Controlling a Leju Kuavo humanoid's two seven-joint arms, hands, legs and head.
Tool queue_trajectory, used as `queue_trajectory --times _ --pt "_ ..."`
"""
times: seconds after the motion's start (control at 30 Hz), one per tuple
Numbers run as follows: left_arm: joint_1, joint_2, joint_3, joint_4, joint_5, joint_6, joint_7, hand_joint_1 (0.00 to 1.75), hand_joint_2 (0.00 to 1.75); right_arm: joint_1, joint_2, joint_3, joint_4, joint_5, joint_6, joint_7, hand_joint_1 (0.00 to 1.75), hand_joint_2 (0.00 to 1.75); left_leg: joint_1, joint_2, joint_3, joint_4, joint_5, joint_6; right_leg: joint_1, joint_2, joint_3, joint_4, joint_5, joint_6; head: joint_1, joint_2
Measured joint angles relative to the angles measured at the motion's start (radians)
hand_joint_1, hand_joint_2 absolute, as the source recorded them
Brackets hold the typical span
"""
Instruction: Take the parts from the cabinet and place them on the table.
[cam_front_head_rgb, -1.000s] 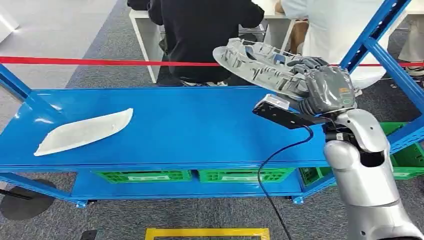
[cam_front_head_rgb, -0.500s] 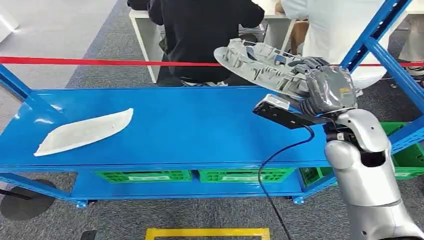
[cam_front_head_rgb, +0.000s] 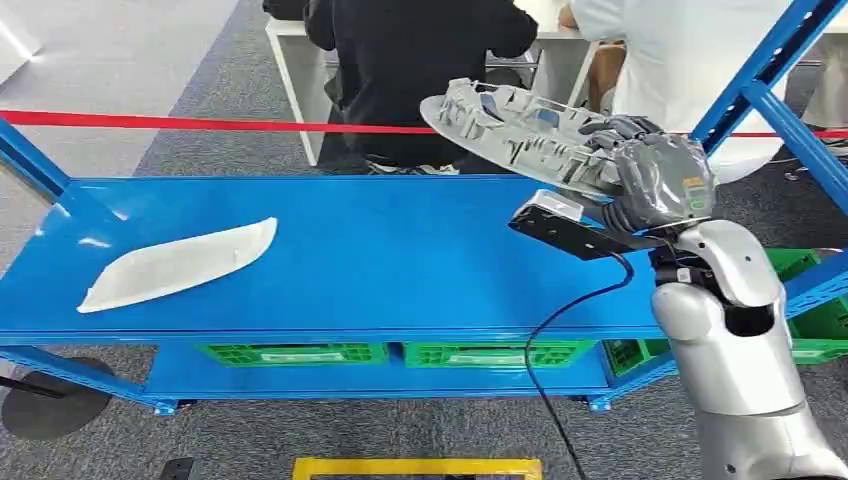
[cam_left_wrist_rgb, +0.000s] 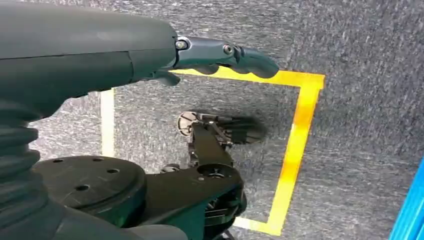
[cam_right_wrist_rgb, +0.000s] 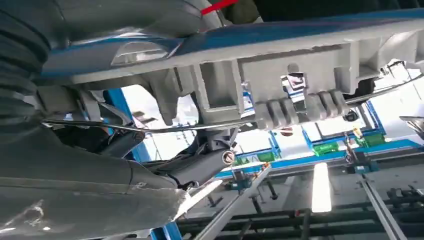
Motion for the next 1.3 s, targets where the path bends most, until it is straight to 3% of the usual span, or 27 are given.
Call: queue_trajectory --times 0.07,0.1,0.13,0.17,0.27,0.33,0.4,0.43,0.47,0.5,0.6,0.63,0.67,0.7,0.77,0.8,0.83,0.9,0.93,0.97,1.0,1.03,1.1,1.13,1.17,1.23,1.3 --pt "-0.001 -0.002 0.0 0.0 0.003 0.004 -0.005 0.0 1.75 0.0 0.0 0.0 -0.002 0.001 0.0 0.0 1.75 1.75 0.011 -0.002 0.0 0.014 -0.009 -0.015 -0.007 -0.002 0.092 -0.191 0.099 0.009 0.001 0.0" --pt "-0.001 0.0 0.0 0.0 0.003 0.004 -0.008 0.0 1.75 0.0 0.0 0.0 -0.002 0.001 0.0 -0.001 1.75 1.75 0.009 -0.003 -0.002 0.022 -0.015 -0.027 -0.012 -0.002 0.121 -0.25 0.098 0.02 0.001 0.0" --pt "-0.002 0.001 0.0 0.0 0.003 0.007 -0.009 0.0 1.75 0.001 0.0 0.0 -0.003 0.001 0.0 -0.001 1.75 1.75 0.005 -0.005 -0.009 0.036 -0.018 -0.035 -0.009 0.013 0.125 -0.253 0.101 0.002 0.003 0.0" --pt "-0.002 0.002 0.0 0.0 0.003 0.008 -0.011 0.0 1.75 0.003 0.0 0.0 -0.005 0.002 -0.001 -0.001 1.75 1.75 0.004 -0.006 -0.011 0.033 -0.014 -0.038 -0.007 0.012 0.119 -0.244 0.1 -0.012 0.0 0.0" --pt "0.0 0.002 0.001 0.0 0.01 0.008 -0.011 0.0 1.75 0.007 -0.002 0.0 -0.005 0.003 0.0 0.0 1.75 1.75 0.007 -0.006 -0.012 0.029 -0.011 -0.052 -0.006 0.014 0.108 -0.237 0.105 -0.037 -0.003 0.0" --pt "-0.003 0.002 0.001 0.0 0.01 0.01 -0.011 0.0 1.75 0.007 -0.002 0.0 -0.007 0.004 0.0 -0.001 1.75 1.75 0.006 0.0 -0.04 0.095 -0.072 -0.057 -0.007 0.012 0.107 -0.24 0.109 -0.05 -0.006 0.0" --pt "-0.003 0.0 0.001 0.0 0.01 0.01 -0.012 0.0 1.75 0.009 -0.002 0.0 -0.008 0.004 0.0 0.0 1.75 1.75 0.006 0.0 -0.115 0.268 -0.159 -0.059 -0.003 0.01 0.1 -0.241 0.113 -0.056 -0.006 0.0" --pt "-0.003 0.0 0.001 0.0 0.01 0.011 -0.012 0.0 1.75 0.011 -0.002 0.0 -0.008 0.004 0.0 0.0 1.75 1.75 0.005 0.0 -0.147 0.34 -0.184 -0.057 0.0 0.01 0.095 -0.241 0.115 -0.059 -0.007 0.0" --pt "-0.003 0.0 0.001 0.0 0.01 0.012 -0.012 0.0 1.75 0.011 -0.002 0.0 -0.008 0.004 0.0 0.0 1.75 1.75 0.005 0.0 -0.153 0.36 -0.184 -0.054 0.002 0.01 0.093 -0.241 0.118 -0.06 -0.006 0.0" --pt "-0.003 0.0 0.001 0.0 0.01 0.012 -0.012 0.0 1.75 0.011 -0.002 0.0 -0.008 0.004 0.0 0.0 1.75 1.75 0.003 0.0 -0.137 0.338 -0.163 -0.049 0.004 0.011 0.092 -0.241 0.119 -0.059 -0.007 0.0" --pt "-0.005 0.001 0.001 0.0 0.01 0.013 -0.012 0.0 1.75 0.011 -0.002 0.0 -0.008 0.003 0.0 -0.001 1.75 1.75 -0.006 0.0 0.003 0.099 -0.055 -0.024 0.008 0.012 0.094 -0.241 0.124 -0.053 -0.007 0.0" --pt "-0.007 0.002 0.001 0.0 0.01 0.015 -0.013 0.0 1.75 0.011 -0.002 0.0 -0.008 0.003 0.0 -0.001 1.75 1.75 -0.012 0.0 0.026 0.051 -0.06 -0.019 0.015 0.012 0.089 -0.237 0.125 -0.048 -0.007 0.0" --pt "-0.009 0.001 0.001 0.0 0.01 0.016 -0.014 0.0 1.75 0.01 -0.002 0.0 -0.008 0.004 0.0 -0.001 1.75 1.75 -0.008 0.001 0.025 0.042 -0.06 -0.026 0.015 0.011 0.083 -0.236 0.129 -0.043 -0.005 0.0" --pt "-0.009 0.0 0.001 0.0 0.011 0.02 -0.014 0.0 1.75 0.011 -0.002 0.0 -0.008 0.005 0.0 -0.001 1.75 1.75 -0.011 -0.001 0.02 0.043 -0.058 -0.025 0.012 0.01 0.082 -0.241 0.134 -0.035 -0.005 0.0" --pt "-0.005 -0.001 0.001 0.0 0.012 0.023 -0.014 0.0 1.75 0.011 -0.002 0.0 -0.008 0.006 0.0 -0.001 1.75 1.75 -0.012 0.0 0.018 0.036 -0.047 -0.014 0.011 0.01 0.083 -0.248 0.143 -0.022 -0.006 0.0" --pt "-0.005 -0.001 0.002 0.0 0.014 0.023 -0.014 0.0 1.75 0.014 -0.003 0.0 -0.011 0.006 0.0 -0.001 1.75 1.75 -0.005 0.003 0.019 0.029 -0.04 -0.009 0.009 0.009 0.074 -0.239 0.131 -0.019 -0.006 0.0" --pt "-0.008 0.0 0.002 0.0 0.018 0.025 -0.014 0.0 1.75 0.013 -0.003 0.0 -0.013 0.006 0.0 -0.001 1.75 1.75 -0.005 0.003 0.016 0.028 -0.036 -0.003 0.011 0.005 0.058 -0.201 0.095 -0.016 0.001 0.0" --pt "-0.008 0.0 0.002 0.0 0.019 0.025 -0.014 0.0 1.75 0.014 -0.003 0.0 -0.013 0.006 0.0 -0.002 1.75 1.75 -0.005 0.004 0.009 0.029 -0.031 0.001 0.01 0.003 -0.003 -0.041 0.007 -0.009 0.001 0.0" --pt "-0.007 0.0 0.003 0.0 0.019 0.025 -0.014 0.0 1.75 0.014 -0.004 0.0 -0.013 0.006 0.0 -0.001 1.75 1.75 -0.005 0.006 0.005 0.029 -0.029 0.002 0.011 0.003 -0.03 0.031 -0.024 -0.007 0.002 0.0" --pt "-0.006 0.0 0.003 0.0 0.019 0.025 -0.014 0.0 1.75 0.015 -0.005 0.0 -0.013 0.008 0.0 -0.001 1.75 1.75 -0.005 0.006 0.002 0.029 -0.026 0.001 0.011 0.003 -0.041 0.067 -0.033 -0.006 0.002 0.0" --pt "-0.006 -0.001 0.003 0.0 0.02 0.025 -0.013 0.0 1.75 0.016 -0.005 0.0 -0.013 0.009 0.0 -0.001 1.75 1.75 -0.005 0.006 0.0 0.03 -0.023 0.0 0.01 0.003 -0.025 0.049 -0.017 -0.006 0.002 0.0" --pt "-0.006 -0.002 0.003 0.0 0.02 0.025 -0.014 0.0 1.75 0.015 -0.005 0.0 -0.013 0.009 0.0 -0.001 1.75 1.75 -0.005 0.006 -0.001 0.03 -0.021 -0.002 0.01 0.002 0.016 -0.016 0.017 -0.007 0.002 0.0" --pt "-0.006 -0.004 0.003 0.0 0.02 0.025 -0.013 0.0 1.75 0.013 -0.005 0.0 -0.016 0.009 0.0 -0.001 1.75 1.75 -0.004 0.005 -0.001 0.033 -0.019 -0.008 0.008 -0.001 0.132 -0.21 0.088 -0.007 0.002 0.0" --pt "-0.007 -0.003 0.003 0.0 0.02 0.025 -0.013 0.0 1.75 0.011 -0.005 0.0 -0.016 0.009 0.0 -0.001 1.75 1.75 -0.008 0.005 -0.005 0.033 -0.016 -0.015 0.011 0.001 0.149 -0.242 0.068 -0.011 0.002 0.0" --pt "-0.007 -0.003 0.003 0.0 0.02 0.025 -0.013 0.0 1.75 0.011 -0.005 0.0 -0.019 0.009 -0.001 -0.002 1.75 1.75 -0.011 0.003 -0.01 0.039 -0.014 -0.02 0.011 0.005 0.147 -0.248 0.083 -0.026 -0.001 0.0" --pt "-0.005 -0.003 0.004 0.0 0.02 0.025 -0.013 0.0 1.75 0.014 -0.005 0.002 -0.019 0.009 -0.002 -0.002 1.75 1.75 -0.01 0.003 -0.013 0.033 -0.004 -0.031 0.015 0.006 0.136 -0.241 0.087 -0.037 0.001 0.0" --pt "-0.005 -0.003 0.004 0.0 0.02 0.025 -0.013 0.0 1.75 0.01 -0.005 0.002 -0.019 0.009 -0.002 -0.002 1.75 1.75 -0.008 0.004 -0.016 0.033 -0.009 -0.043 0.009 0.005 0.133 -0.248 0.099 -0.056 0.001 0.0"
